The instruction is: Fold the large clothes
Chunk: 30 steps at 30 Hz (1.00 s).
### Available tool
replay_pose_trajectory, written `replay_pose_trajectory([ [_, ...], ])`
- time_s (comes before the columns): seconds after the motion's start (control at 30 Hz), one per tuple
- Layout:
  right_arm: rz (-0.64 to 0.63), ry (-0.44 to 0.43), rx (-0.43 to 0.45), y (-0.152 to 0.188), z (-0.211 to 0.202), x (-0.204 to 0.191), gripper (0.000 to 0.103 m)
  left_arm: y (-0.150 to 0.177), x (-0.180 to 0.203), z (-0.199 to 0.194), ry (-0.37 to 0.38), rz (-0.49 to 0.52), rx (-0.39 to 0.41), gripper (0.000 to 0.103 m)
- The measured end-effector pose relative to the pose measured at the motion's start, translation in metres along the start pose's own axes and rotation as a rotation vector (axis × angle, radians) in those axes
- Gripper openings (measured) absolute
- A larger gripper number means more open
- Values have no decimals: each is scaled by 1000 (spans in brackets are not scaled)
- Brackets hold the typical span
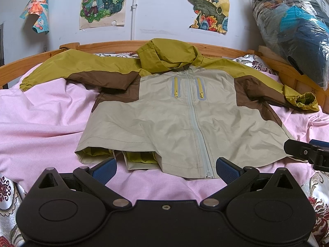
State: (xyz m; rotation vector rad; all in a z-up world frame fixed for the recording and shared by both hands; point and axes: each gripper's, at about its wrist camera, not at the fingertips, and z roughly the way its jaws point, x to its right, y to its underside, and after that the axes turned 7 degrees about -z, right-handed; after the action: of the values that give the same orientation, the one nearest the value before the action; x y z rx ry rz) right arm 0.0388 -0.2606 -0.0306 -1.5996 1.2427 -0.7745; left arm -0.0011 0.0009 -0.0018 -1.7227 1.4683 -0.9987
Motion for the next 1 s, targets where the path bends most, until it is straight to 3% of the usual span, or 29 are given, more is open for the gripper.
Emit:
replay_pose_trajectory([
  [0.63,17,30,-13,-5,8,17,103,0,-3,3,-11,6,-12,102],
  [0.77,11,78,-25,-12,8,21,103,-8,2,14,-34,24,-34,102],
  [0.8,-33,162,-18,-20,8,28,103,-13,3,17,-45,23,-35,102],
  [1.0,-282,347,-63,-53,23,57,103,-53,16,44,-33,56,-42,102],
])
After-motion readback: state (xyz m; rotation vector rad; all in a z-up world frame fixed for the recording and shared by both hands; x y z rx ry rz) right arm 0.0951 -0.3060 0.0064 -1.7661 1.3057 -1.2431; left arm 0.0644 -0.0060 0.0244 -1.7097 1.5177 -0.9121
